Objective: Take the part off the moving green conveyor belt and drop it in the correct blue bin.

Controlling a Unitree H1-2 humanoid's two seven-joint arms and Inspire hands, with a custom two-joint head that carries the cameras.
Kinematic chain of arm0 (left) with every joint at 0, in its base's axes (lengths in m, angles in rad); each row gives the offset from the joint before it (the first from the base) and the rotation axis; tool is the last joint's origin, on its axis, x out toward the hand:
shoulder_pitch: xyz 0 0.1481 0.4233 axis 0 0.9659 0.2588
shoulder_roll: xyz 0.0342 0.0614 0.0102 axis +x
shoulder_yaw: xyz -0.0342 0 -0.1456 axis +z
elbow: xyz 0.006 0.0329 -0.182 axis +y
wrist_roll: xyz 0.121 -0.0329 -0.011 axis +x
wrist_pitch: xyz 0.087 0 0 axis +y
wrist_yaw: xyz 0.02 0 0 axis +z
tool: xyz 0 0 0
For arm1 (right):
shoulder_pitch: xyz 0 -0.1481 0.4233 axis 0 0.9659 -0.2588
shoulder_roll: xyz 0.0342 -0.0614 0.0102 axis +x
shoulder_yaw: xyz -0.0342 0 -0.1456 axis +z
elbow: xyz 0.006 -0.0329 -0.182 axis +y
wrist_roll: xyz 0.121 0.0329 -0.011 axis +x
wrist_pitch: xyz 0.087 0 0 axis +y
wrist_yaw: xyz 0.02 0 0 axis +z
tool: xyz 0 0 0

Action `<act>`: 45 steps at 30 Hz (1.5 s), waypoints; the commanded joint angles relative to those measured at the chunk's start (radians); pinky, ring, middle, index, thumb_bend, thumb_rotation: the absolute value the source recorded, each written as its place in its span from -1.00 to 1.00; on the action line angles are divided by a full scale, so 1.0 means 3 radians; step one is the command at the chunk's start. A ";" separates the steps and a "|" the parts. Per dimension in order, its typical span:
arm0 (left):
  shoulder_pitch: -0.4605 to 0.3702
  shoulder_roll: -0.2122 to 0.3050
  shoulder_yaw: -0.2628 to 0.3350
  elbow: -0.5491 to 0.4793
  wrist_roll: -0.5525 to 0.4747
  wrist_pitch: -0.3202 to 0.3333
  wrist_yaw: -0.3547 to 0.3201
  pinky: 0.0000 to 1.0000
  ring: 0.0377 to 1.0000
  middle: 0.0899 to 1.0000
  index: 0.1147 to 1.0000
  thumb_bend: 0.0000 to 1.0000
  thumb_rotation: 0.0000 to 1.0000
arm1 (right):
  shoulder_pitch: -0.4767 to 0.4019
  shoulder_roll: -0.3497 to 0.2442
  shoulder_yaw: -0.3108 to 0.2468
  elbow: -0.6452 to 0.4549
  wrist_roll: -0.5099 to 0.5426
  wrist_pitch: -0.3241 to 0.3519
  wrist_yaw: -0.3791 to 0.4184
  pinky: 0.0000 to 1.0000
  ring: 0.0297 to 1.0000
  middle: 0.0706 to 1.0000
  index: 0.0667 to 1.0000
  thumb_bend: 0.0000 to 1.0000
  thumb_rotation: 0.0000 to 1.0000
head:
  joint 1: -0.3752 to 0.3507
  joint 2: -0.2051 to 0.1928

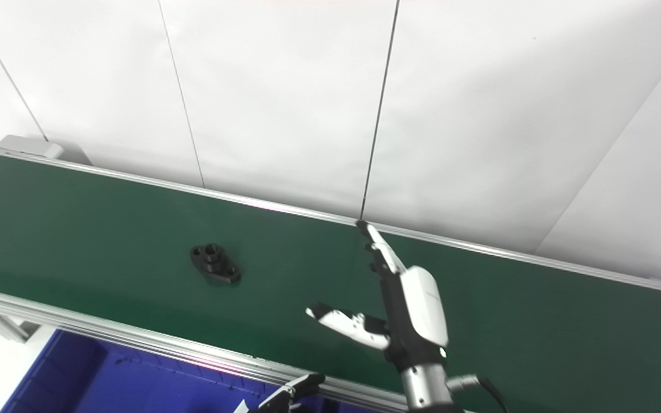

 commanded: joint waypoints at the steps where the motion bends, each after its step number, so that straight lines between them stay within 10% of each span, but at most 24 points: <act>1: -0.0038 -0.0042 -0.0057 -0.0035 0.0019 -0.0140 0.0033 0.60 0.80 0.83 0.70 0.62 0.54 | -0.0215 0.0022 0.0103 0.0070 -0.0281 0.0101 -0.0027 0.26 0.62 0.77 0.85 0.81 0.51 | 0.0004 0.0001; 14: -0.0072 -0.0045 -0.0104 0.0009 0.0133 -0.0141 0.0109 0.63 0.81 0.83 0.71 0.64 0.59 | -0.0993 0.0149 0.0533 0.0794 -0.1117 0.0554 0.0174 0.29 0.58 0.74 0.83 0.86 0.43 | 0.0043 -0.0028; 32: -0.0109 -0.0089 -0.0240 0.0013 0.0178 -0.0140 0.0238 0.60 0.80 0.83 0.72 0.56 0.57 | -0.1581 0.0354 0.0955 0.1653 -0.1312 0.0859 0.0195 -0.02 0.27 0.56 0.76 0.90 0.53 | 0.0063 0.0006; 45: -0.0076 -0.0121 -0.0344 -0.0042 0.0219 -0.0140 0.0326 0.62 0.81 0.84 0.72 0.54 0.60 | -0.1609 0.0334 0.1048 0.1972 -0.1217 0.0863 0.0204 -0.69 -0.59 -0.40 0.55 0.84 0.44 | 0.0156 0.0043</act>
